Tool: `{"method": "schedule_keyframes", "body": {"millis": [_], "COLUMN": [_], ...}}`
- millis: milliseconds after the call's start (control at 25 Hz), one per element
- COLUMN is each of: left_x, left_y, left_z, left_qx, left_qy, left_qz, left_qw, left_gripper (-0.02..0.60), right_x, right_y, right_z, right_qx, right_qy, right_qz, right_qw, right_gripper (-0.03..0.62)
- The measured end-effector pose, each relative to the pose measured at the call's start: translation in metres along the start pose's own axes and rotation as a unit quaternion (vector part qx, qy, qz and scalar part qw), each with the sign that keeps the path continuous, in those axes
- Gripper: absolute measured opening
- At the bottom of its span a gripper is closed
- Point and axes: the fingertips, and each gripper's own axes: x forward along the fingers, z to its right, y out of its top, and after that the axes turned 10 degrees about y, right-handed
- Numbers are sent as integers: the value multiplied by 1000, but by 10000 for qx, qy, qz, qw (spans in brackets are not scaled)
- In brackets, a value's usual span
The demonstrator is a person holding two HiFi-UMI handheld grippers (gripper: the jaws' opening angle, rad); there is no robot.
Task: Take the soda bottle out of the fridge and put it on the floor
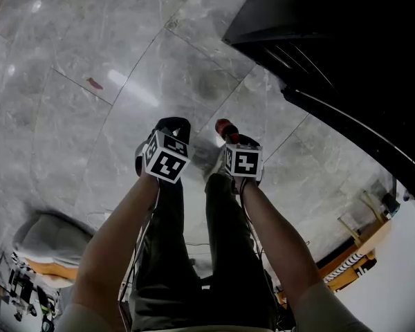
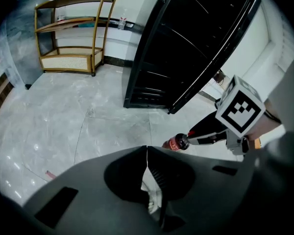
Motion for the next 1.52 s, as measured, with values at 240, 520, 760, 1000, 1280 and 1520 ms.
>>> {"method": "schedule_keyframes", "body": {"millis": [240, 520, 760, 1000, 1280, 1520], "left_x": [34, 72, 91, 96, 98, 88], "left_y": [-19, -41, -53, -56, -47, -45], "left_z": [-2, 1, 4, 0, 1, 11], "left_qx": [-139, -90, -121, -94, -5, 50], "left_qy": [-65, -160, -274, -302, -275, -304], "left_qz": [-91, -249, -364, -473, -406, -438], "left_qw": [9998, 9995, 9989, 9984, 9988, 9986], "left_gripper": [7, 8, 8, 8, 8, 8], "right_x": [45, 86, 109, 121, 124, 115], "right_y": [-8, -11, -17, -24, -28, -30], "right_z": [12, 22, 36, 39, 35, 33], "right_qx": [-43, -312, -359, -491, -512, -581], "right_qy": [-11, -11, -141, -155, -41, -41], "right_qz": [-31, -149, -228, -432, -443, -527], "right_qw": [10000, 9994, 9990, 9977, 9977, 9969], "right_gripper": [114, 114, 114, 116, 117, 114]}}
